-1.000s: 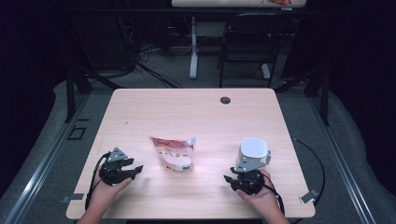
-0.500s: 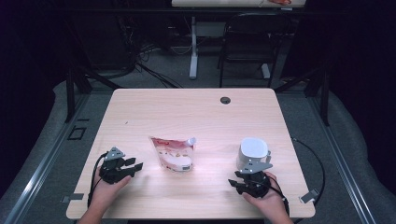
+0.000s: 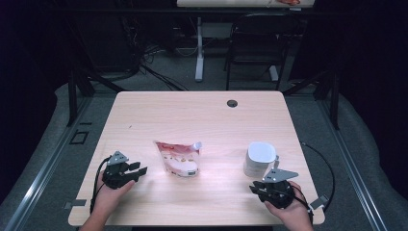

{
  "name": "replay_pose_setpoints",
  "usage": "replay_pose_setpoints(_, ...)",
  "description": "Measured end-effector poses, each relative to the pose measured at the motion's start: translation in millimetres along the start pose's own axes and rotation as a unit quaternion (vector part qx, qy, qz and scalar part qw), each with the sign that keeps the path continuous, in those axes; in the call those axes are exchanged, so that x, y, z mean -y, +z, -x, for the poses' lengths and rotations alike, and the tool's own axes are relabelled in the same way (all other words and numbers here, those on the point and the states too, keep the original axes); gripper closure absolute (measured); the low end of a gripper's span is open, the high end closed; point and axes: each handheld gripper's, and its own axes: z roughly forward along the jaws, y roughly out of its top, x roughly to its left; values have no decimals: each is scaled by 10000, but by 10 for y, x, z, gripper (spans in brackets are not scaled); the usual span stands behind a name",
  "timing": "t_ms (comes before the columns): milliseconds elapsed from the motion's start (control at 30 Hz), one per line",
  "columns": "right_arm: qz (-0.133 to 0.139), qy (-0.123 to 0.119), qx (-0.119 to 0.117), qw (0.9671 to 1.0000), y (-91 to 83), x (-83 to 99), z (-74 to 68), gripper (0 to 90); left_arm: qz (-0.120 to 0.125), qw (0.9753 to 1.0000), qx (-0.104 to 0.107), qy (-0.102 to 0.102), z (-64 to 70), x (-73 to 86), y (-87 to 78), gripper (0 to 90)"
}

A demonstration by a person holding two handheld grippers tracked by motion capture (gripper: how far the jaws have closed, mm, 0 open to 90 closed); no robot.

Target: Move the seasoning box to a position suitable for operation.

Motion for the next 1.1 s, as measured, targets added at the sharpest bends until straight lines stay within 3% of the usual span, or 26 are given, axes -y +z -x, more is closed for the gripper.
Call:
replay_pose_setpoints(167, 51, 211, 177, 9996, -96, 95, 83, 764, 35, 10000, 27, -6, -1, -4, -13, 570)
replay_pose_setpoints(267, 97, 425, 442, 9981, -152, 152, 173, 754, -15, 10000, 54, 16, -2, -4, -6, 571)
replay_pose_setpoints(400, 204, 738, 917, 9928, -183, 204, 285, 723, -23, 10000, 1, -3, -2, -1, -3, 570)
replay_pose_setpoints(467, 219, 836, 1047, 9907, -177, 217, 330, 725, -30, 10000, 66, 4, -9, -3, -1, 572)
replay_pose_setpoints(567, 209, 979, 1118, 9887, -166, 225, 412, 746, -54, 9998, 214, -11, -10, -6, 5, 596)
replay_pose_setpoints(900, 304, 1315, 1527, 9790, -89, 179, 602, 752, -75, 9997, 234, -57, -7, -5, 19, 608)
replay_pose_setpoints(1100, 303, 1301, 1548, 9789, -45, 167, 651, 729, -90, 9997, 211, -12, -3, -6, 27, 608)
